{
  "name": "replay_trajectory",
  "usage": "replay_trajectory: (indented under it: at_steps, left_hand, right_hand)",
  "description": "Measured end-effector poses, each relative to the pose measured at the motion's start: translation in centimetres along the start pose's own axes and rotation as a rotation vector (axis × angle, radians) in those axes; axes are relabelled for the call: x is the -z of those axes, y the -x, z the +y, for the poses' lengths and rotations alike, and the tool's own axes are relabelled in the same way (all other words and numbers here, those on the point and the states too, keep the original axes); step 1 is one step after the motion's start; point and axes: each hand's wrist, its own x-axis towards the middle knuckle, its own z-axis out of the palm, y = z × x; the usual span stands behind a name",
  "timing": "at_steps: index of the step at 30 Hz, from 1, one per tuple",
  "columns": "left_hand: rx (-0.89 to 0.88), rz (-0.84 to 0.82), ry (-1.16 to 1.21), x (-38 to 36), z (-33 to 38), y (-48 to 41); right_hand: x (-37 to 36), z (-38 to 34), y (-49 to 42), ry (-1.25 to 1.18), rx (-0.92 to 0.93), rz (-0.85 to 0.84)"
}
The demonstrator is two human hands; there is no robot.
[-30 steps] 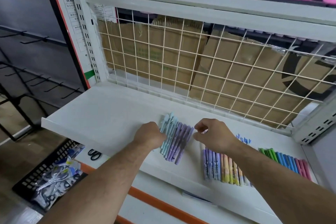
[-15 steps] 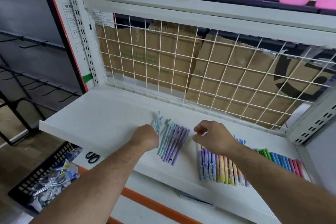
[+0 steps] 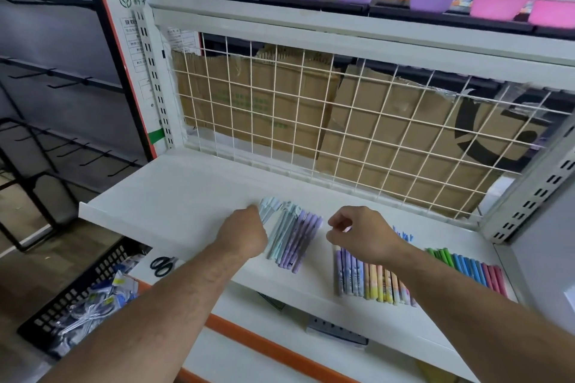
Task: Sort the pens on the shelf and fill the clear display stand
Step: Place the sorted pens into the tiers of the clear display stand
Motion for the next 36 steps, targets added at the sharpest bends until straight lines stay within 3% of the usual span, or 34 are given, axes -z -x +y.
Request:
replay_trajectory:
  at_steps: [7, 14, 27, 36]
  left_hand:
    - [0.033, -0.01, 0.224, 0.6, 0.1, 0.6]
    - [-0.15, -0.004, 0.478, 0.8, 4.2, 3.8]
    - [-0.51, -0.146, 0.695, -1.5, 18.5, 10.7]
    - [-0.574, -0.232, 0.776, -3.9, 30.0, 15.8]
  right_hand:
    - [0.9, -0.1, 2.0, -0.021, -0.006, 0.022]
    - [1.8, -0.6, 4.7, -0.065, -0.021, 0.067]
    - [9.3, 3.3, 11.2, -0.385, -0.181, 0.365]
    - [16.9, 11.0, 16.4, -0.497, -0.224, 0.47]
